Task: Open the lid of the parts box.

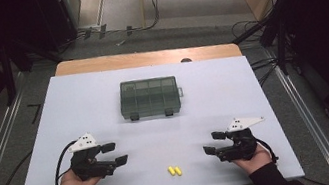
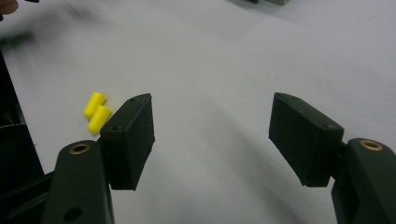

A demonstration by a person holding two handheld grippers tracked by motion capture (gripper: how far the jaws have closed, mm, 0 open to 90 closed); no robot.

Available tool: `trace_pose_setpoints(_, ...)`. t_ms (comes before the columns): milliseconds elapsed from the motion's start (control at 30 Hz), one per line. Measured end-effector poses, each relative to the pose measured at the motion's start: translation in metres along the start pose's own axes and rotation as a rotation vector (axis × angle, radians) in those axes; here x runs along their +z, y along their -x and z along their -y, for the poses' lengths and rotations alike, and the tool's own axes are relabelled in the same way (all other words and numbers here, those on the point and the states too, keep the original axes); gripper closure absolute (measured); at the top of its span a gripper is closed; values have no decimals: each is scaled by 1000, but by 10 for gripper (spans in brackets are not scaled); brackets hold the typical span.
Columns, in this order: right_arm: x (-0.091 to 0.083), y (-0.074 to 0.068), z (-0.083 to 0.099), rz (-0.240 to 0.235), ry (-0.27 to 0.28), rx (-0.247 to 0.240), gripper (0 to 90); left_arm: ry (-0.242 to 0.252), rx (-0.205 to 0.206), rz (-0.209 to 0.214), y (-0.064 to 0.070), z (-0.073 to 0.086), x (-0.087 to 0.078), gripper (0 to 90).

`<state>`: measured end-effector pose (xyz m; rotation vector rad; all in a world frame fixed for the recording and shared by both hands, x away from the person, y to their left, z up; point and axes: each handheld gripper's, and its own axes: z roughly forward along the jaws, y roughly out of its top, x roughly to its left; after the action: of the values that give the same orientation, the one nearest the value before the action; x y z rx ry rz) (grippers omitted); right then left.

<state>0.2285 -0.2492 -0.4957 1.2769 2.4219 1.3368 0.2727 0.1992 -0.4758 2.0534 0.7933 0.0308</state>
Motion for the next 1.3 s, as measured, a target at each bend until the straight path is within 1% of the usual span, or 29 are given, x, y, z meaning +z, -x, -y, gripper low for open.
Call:
trace_pose_setpoints(67, 1, 1, -2, 2, 1, 5, 296, 0, 2, -1, 0, 0, 0, 276)
trace_pose_setpoints(100, 2, 2, -3, 3, 1, -1, 296, -3, 3, -1, 0, -1, 1, 276)
trace_pose_setpoints(200, 4, 4, -8, 15, 7, 1, 296, -7, 6, -8, 1, -1, 1, 276)
trace_pose_setpoints(400, 5, 10, -12, 28, 33, 32, 296, -9, 4, -7, 1, -1, 2, 276)
trace_pose_setpoints(533, 6, 15, -16, 44, 50, 38, 296, -14, 9, -7, 1, -1, 3, 276)
trace_pose_setpoints(633, 8, 18, -20, 48, 61, 49, 296, -13, 11, -7, 2, -2, 3, 276)
trace_pose_setpoints(700, 10, 21, -23, 42, 65, 53, 291, -13, 11, -6, 1, -2, 3, 277)
trace_pose_setpoints(767, 11, 22, -24, 43, 61, 53, 285, -13, 10, -3, 1, -2, 3, 277)
trace_pose_setpoints(800, 13, 23, -27, 48, 59, 41, 278, -10, 7, -2, 1, -2, 2, 277)
trace_pose_setpoints(833, 14, 23, -29, 55, 60, 39, 272, -11, 7, -3, 1, -2, 2, 277)
trace_pose_setpoints(1033, 19, 24, -37, 54, 59, 20, 269, -7, 6, 0, 1, -2, 2, 277)
trace_pose_setpoints(1167, 20, 26, -43, 48, 69, 34, 269, -7, 4, 2, 0, -2, 2, 277)
trace_pose_setpoints(1200, 21, 26, -44, 45, 74, 45, 269, -4, 2, 4, 0, -1, 3, 277)
trace_pose_setpoints(1300, 22, 26, -49, 57, 81, 44, 269, -9, 6, 4, 1, -2, 3, 277)
